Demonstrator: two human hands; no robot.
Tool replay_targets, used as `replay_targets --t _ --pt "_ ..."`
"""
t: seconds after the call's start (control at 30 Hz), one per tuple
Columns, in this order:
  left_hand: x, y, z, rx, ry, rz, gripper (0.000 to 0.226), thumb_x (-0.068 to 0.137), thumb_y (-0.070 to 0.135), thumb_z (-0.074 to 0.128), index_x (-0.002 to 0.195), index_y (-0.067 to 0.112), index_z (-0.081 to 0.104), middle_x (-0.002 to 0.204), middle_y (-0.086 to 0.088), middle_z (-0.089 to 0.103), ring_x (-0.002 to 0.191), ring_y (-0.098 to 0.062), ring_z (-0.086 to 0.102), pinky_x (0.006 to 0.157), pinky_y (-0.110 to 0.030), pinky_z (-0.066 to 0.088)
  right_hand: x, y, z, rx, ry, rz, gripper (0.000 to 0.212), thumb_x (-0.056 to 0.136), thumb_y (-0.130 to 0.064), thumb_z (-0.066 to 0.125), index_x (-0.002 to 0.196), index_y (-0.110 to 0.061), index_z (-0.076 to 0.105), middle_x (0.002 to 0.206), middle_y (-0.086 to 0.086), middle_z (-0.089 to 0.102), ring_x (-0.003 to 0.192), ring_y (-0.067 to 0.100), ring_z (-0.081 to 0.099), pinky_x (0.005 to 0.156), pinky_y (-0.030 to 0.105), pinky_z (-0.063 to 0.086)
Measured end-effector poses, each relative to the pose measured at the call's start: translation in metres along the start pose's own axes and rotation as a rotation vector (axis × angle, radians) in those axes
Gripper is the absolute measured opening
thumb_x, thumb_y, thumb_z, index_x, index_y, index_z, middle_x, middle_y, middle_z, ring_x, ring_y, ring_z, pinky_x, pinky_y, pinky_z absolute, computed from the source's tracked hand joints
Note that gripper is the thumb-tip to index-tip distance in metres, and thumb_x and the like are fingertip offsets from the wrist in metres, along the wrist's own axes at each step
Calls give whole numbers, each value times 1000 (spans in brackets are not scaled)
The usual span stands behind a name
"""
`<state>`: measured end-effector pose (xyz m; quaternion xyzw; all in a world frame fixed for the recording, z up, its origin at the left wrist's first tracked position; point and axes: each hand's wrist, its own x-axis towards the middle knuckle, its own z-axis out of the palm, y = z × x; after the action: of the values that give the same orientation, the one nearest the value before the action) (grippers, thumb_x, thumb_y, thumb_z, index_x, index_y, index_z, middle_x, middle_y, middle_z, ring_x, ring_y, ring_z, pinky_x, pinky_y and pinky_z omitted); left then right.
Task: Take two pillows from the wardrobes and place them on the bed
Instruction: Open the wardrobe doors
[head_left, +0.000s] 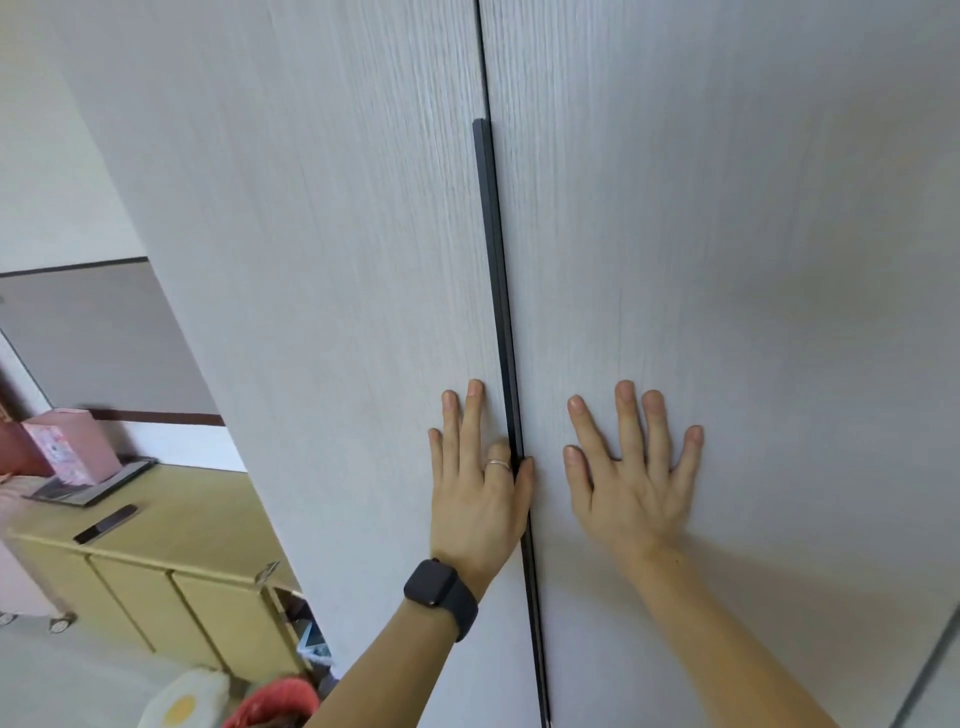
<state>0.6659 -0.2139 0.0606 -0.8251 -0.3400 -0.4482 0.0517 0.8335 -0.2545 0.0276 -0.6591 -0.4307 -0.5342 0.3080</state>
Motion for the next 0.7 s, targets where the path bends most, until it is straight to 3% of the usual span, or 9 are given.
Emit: replay_targets --t 0.07,0.13,0.27,0.53,0.63,0.7 --pt "0 6 -2 -35 -23 -31 20 93 22 67 90 3 63 163 -17 19 152 -38 6 112 -66 30 0 4 4 25 -55 48 61 97 -51 50 154 -40 31 165 2 18 154 22 10 120 55 9" --pt "-24 26 -59 -80 51 -26 19 93 22 67 90 3 63 163 -16 21 153 -36 8 110 -64 33 12 -4 -62 68 -24 8 60 99 -50 48 155 -40 27 167 1 12 155 21 8 121 55 7" --pt "-26 23 -63 -194 43 -69 17 94 25 64 89 8 62 165 -7 16 154 -26 6 111 -58 36 19 2 -60 127 -189 61 63 101 -49 43 157 -41 14 168 -3 -4 155 19 -1 122 54 2" --pt "-53 18 -90 -253 89 -90 18 92 32 67 86 15 66 164 -12 18 149 -28 26 105 -54 42 11 9 -89 209 -518 59 71 95 -48 45 158 -36 15 168 4 -5 155 24 -6 122 57 8" --pt "-63 18 -99 -300 82 -127 20 92 36 66 87 17 65 164 -12 17 150 -26 24 99 -58 46 -23 -1 -114 451 -728 159 65 95 -50 50 155 -40 26 168 -5 -5 155 18 -7 123 50 10" --pt "-66 16 -105 -327 74 -124 20 91 38 66 88 18 66 164 -11 18 150 -25 24 97 -59 47 -44 -15 -137 797 -924 373 53 98 -47 54 148 -46 36 162 -17 14 153 11 11 124 40 17"
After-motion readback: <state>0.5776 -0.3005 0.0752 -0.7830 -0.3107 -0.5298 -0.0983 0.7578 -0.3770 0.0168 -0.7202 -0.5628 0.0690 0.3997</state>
